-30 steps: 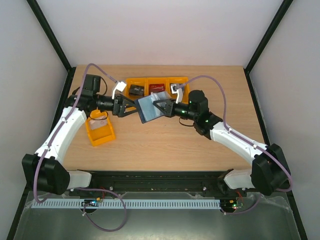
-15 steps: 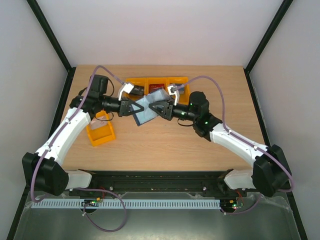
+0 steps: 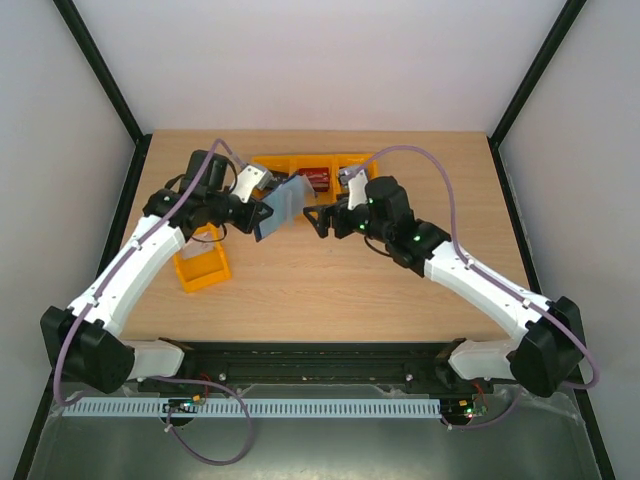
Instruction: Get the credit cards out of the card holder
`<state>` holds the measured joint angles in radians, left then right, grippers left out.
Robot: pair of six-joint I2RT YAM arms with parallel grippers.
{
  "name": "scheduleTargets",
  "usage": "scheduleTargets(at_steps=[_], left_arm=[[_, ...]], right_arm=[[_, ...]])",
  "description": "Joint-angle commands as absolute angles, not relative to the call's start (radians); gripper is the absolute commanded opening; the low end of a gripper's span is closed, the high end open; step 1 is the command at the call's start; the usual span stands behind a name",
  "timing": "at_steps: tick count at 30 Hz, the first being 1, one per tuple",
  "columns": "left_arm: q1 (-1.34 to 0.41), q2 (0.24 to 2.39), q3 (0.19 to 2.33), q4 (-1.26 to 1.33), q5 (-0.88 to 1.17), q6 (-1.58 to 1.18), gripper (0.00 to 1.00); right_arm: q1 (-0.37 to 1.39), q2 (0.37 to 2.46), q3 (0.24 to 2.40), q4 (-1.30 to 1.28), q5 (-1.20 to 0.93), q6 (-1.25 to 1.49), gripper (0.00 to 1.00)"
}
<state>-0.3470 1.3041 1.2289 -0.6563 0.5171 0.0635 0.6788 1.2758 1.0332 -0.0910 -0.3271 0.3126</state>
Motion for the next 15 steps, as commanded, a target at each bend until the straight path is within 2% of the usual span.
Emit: scheduleTargets(at_steps=[1,3,8,12,15], left_arm=[[-0.403,1.308,1.323,-0.708,0.227,0.147,0.02],[-0.413,1.313,1.340,-0.716,0.223,0.151,0.02],[-0.413,1.298,1.361,-0.762,0.441,0.219,0.02],[-0.411,1.274,1.390,-0.887,0.619,0.372,0.02],[-0.411,1.265,1.412,-0.952,0.680,0.448,0.02]], right_arm=[[0.759,1.277,1.054,0.001,-0.271,0.251,0.99],[0.780,1.303,1.051,0.090,-0.297,0.278,0.99],[0.772,1.372,1.061,0.130,-0.369,0.246,0.99],[0.631,1.334,1.025,0.152,-0.487,0.253,0.99],[0.595,1.273,0.974,0.177,-0.640,0.173,0.99]])
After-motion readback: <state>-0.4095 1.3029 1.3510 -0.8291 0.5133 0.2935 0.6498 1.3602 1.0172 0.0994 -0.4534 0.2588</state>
